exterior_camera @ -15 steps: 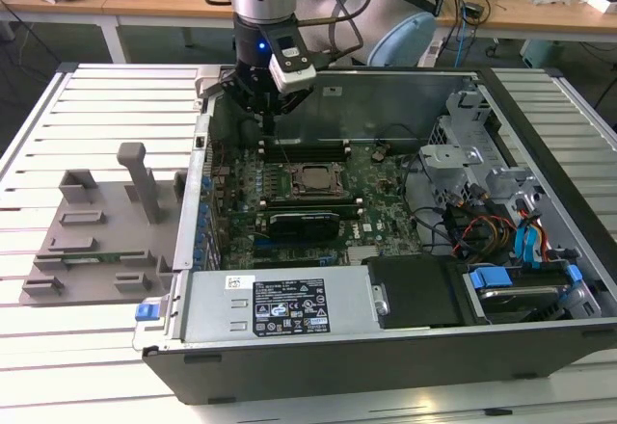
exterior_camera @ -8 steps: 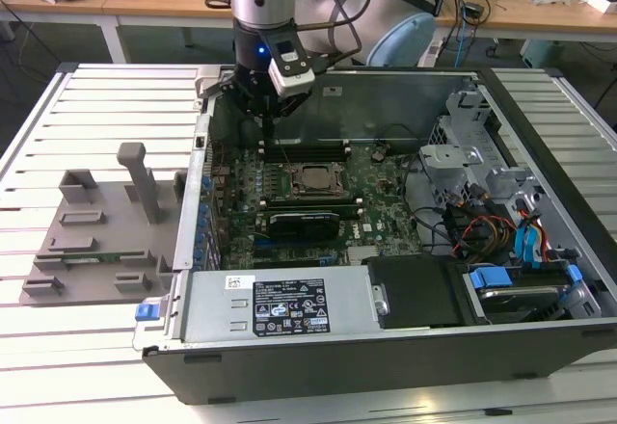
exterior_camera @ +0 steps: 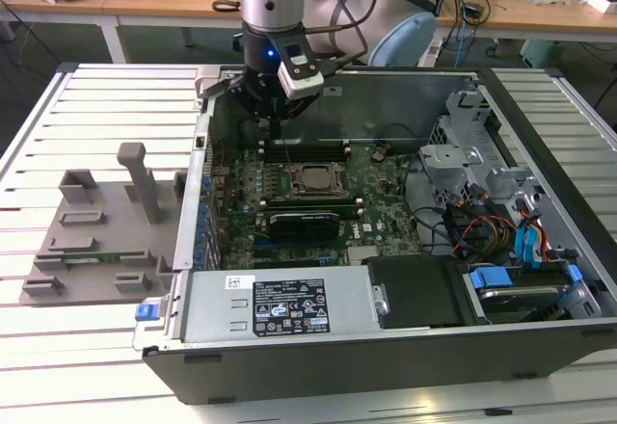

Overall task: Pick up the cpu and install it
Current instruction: 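Install the first cpu locking lever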

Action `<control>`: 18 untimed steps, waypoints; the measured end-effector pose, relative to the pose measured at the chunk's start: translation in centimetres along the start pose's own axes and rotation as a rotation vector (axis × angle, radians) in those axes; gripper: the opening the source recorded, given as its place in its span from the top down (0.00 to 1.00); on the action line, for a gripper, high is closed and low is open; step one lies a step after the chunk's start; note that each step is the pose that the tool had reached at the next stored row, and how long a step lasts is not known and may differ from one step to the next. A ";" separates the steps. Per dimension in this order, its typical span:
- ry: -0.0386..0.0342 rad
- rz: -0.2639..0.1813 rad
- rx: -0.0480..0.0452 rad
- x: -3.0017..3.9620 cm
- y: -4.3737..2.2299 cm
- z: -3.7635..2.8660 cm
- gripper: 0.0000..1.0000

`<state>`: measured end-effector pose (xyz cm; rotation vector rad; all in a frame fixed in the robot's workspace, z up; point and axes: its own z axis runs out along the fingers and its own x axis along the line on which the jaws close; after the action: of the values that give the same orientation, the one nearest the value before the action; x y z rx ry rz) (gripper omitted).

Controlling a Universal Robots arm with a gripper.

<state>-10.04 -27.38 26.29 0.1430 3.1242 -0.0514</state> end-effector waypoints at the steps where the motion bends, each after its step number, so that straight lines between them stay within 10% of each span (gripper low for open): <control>1: -0.0001 0.000 0.0000 -0.45 0.04 0.02 0.89; 18: -0.0004 -0.001 0.0031 -1.46 0.14 0.08 0.89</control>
<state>-8.58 -27.38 26.22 0.1416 3.1239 -0.0562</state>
